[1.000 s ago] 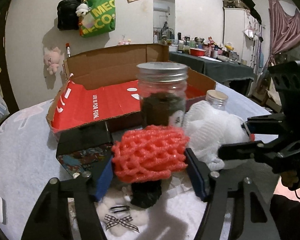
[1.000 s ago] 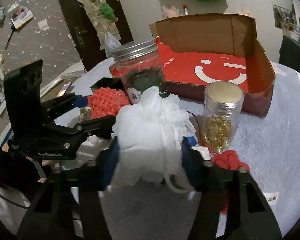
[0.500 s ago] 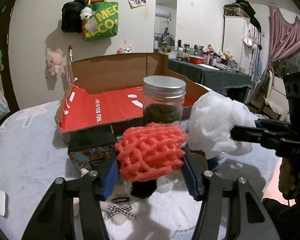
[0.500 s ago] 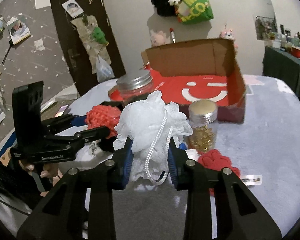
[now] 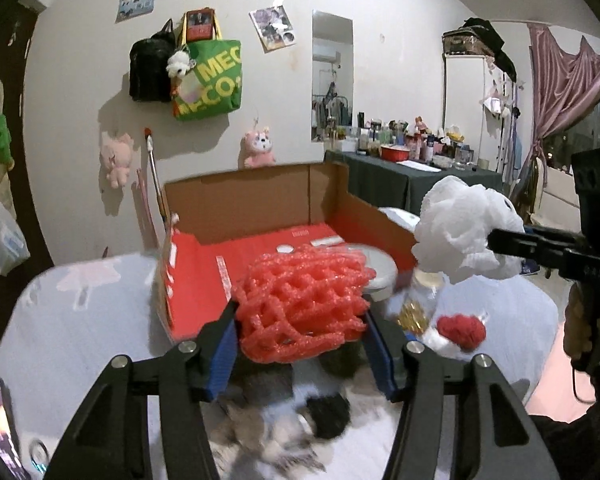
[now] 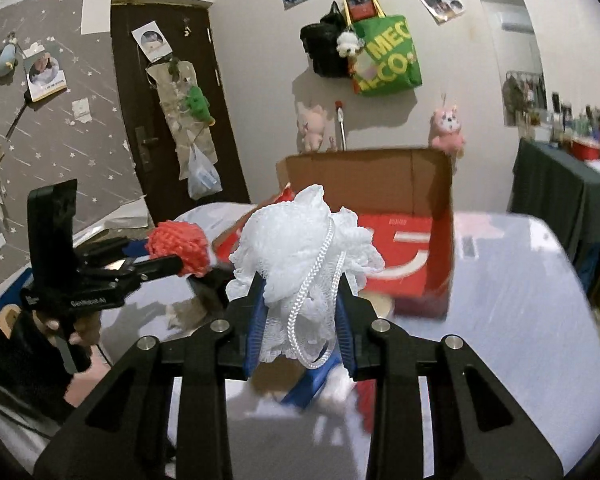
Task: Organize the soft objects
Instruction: 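Carry the red net and white puff into the red-lined box and release both, then withdraw both tools from the box back toward the remaining items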
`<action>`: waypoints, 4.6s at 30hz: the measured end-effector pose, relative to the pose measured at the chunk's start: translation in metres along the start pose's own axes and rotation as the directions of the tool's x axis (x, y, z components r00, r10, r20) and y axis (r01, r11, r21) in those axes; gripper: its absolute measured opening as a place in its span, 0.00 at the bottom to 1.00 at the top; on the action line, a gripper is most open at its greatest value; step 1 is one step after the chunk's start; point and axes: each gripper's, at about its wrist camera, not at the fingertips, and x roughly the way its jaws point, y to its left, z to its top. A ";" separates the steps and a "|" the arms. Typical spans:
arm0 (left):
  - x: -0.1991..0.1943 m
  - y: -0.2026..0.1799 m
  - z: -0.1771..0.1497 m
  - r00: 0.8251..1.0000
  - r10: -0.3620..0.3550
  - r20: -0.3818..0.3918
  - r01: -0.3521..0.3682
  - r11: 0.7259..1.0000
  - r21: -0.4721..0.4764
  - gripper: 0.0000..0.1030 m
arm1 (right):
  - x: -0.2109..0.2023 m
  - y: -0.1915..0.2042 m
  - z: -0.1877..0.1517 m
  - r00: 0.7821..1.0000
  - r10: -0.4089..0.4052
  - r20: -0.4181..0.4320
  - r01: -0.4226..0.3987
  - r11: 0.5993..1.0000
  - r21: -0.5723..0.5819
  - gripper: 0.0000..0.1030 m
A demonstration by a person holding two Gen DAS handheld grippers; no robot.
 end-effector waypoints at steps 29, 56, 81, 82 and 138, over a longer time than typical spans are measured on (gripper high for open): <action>0.281 0.077 0.085 0.907 0.020 -0.420 -0.005 0.999 0.037 0.57 | 0.295 -0.116 0.102 0.856 -0.223 -0.466 0.221 0.973 -0.060 0.29; 0.310 0.080 0.075 0.883 0.065 -0.465 -0.040 0.997 0.062 0.63 | 0.323 -0.130 0.080 0.795 -0.235 -0.559 0.258 0.965 -0.040 0.52; 0.270 0.072 0.082 0.919 0.054 -0.391 -0.046 0.999 0.029 0.88 | 0.297 -0.115 0.093 0.817 -0.262 -0.513 0.269 0.961 -0.064 0.73; 0.264 0.071 0.083 0.923 0.053 -0.380 -0.046 0.999 0.027 0.90 | 0.292 -0.113 0.095 0.822 -0.262 -0.506 0.267 0.962 -0.063 0.73; -0.022 -0.055 -0.075 0.983 0.149 0.110 -0.134 0.982 -0.132 1.00 | -0.005 0.066 -0.085 0.902 -0.431 0.013 0.432 0.901 -0.035 0.95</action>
